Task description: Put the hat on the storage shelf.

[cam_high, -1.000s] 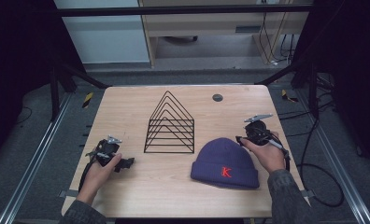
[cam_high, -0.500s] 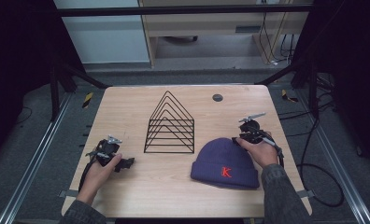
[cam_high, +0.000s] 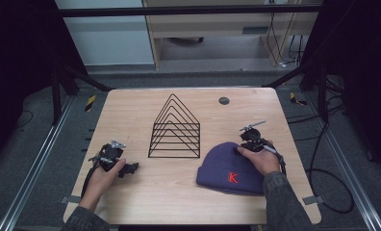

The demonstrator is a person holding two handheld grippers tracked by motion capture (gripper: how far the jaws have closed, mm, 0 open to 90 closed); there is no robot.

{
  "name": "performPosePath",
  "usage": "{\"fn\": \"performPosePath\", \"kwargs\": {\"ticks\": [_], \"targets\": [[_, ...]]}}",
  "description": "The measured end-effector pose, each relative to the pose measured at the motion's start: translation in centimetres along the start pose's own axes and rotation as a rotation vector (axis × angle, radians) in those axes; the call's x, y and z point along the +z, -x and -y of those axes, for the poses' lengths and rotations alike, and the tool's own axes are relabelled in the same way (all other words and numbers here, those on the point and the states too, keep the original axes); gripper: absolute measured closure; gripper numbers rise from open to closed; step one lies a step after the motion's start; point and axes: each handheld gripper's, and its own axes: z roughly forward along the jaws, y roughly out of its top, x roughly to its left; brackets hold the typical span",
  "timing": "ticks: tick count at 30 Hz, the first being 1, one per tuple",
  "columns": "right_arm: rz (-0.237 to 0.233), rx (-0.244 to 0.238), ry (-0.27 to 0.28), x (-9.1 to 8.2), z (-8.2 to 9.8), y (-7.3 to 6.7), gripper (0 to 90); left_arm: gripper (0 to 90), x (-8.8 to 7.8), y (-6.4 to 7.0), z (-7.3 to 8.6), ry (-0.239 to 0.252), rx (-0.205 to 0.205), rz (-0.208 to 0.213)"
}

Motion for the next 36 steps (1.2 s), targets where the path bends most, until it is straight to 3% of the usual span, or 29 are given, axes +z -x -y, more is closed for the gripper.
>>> {"fn": "performPosePath", "kwargs": {"ticks": [8, 17, 22, 26, 30, 36], "targets": [[-0.023, -0.032, -0.006, -0.2, 0.1, 0.0, 76.1, 0.0, 0.0, 0.0, 0.0, 0.000, 0.001, 0.001], [-0.027, -0.066, 0.036, -2.0, 0.0, -0.8, 79.2, 0.0, 0.0, 0.0, 0.0, -0.002, 0.009, 0.004], [-0.050, -0.086, 0.100, -4.4, -0.2, -1.6, 79.7, 0.0, -0.1, 0.0, 0.0, -0.006, 0.014, 0.003], [-0.065, -0.146, 0.171, -6.9, -0.4, -3.1, 79.9, 3.0, -0.3, -0.1, -0.1, -0.006, 0.023, 0.003], [-0.081, -0.192, 0.238, -9.4, -0.5, -4.4, 80.0, 4.1, -0.7, -0.1, -0.2, 0.018, 0.023, 0.001], [-0.095, -0.233, 0.298, -12.2, -0.8, -5.6, 80.1, 5.7, -1.3, -0.1, -0.2, 0.063, 0.038, -0.013]]}}
